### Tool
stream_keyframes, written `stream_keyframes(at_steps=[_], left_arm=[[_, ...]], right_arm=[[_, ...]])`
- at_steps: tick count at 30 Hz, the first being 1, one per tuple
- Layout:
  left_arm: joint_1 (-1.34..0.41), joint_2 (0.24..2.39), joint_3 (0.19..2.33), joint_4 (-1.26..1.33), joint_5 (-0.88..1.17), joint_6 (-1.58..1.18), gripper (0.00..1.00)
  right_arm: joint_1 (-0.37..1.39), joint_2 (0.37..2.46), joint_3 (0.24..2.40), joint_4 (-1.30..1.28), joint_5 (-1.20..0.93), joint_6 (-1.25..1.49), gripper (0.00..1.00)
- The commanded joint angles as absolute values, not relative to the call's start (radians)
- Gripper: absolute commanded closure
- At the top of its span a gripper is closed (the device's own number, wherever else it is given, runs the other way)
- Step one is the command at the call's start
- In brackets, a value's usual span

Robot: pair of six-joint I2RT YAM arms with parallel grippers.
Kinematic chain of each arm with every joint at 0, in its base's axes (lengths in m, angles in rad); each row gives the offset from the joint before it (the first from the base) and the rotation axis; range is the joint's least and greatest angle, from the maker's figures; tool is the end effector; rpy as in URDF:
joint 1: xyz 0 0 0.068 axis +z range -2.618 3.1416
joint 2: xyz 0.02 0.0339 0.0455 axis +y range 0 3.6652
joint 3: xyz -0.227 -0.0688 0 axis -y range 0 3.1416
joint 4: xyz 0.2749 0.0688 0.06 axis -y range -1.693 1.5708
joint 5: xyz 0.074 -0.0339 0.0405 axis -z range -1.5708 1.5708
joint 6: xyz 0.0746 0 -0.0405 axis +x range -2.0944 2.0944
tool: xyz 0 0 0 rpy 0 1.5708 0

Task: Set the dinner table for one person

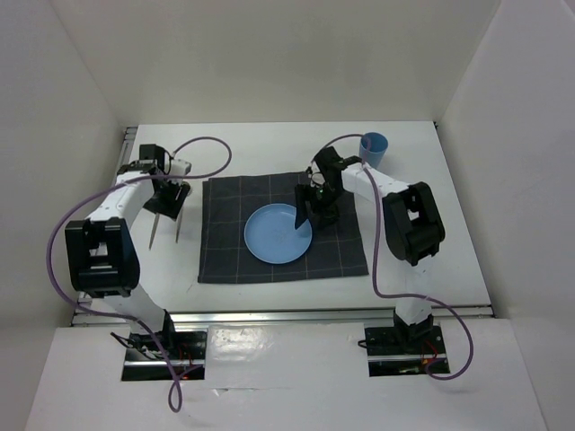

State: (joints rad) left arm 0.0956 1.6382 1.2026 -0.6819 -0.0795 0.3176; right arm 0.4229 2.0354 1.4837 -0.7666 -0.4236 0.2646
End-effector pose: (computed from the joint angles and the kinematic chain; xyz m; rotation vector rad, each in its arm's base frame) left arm 0.3725 0.0417 0.1450 0.2749 2.6907 0.2332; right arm 0.3729 0.2015 0.0859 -0.3147 2.9459 0.7262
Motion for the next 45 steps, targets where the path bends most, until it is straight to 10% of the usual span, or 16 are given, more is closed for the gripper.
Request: stream_keyframes(at_steps=[1,17,29,45], left_arm=[[0.101,1.718,1.337,-0.707,0.006,0.334,0.29],[0.049,2.16,1.69,-0.802,-0.049,0.298,0.41],[0.049,2.264,1.72,-0.91,-0.028,0.278,1.0],[0.08,1.817,1.805,-0.806,0.264,-0.004,1.0]], right_arm=[[0.419,1.921,1.532,-0.813,-0.379,0.271,0.16],[0.419,1.824,1.511,-0.828,-0.314,0.328,0.16],[0.419,1.805,1.572,-0.87,-0.276,0.328,0.16],[0.748,1.617,1.427,-0.22,-0.201,0.437,0.16]])
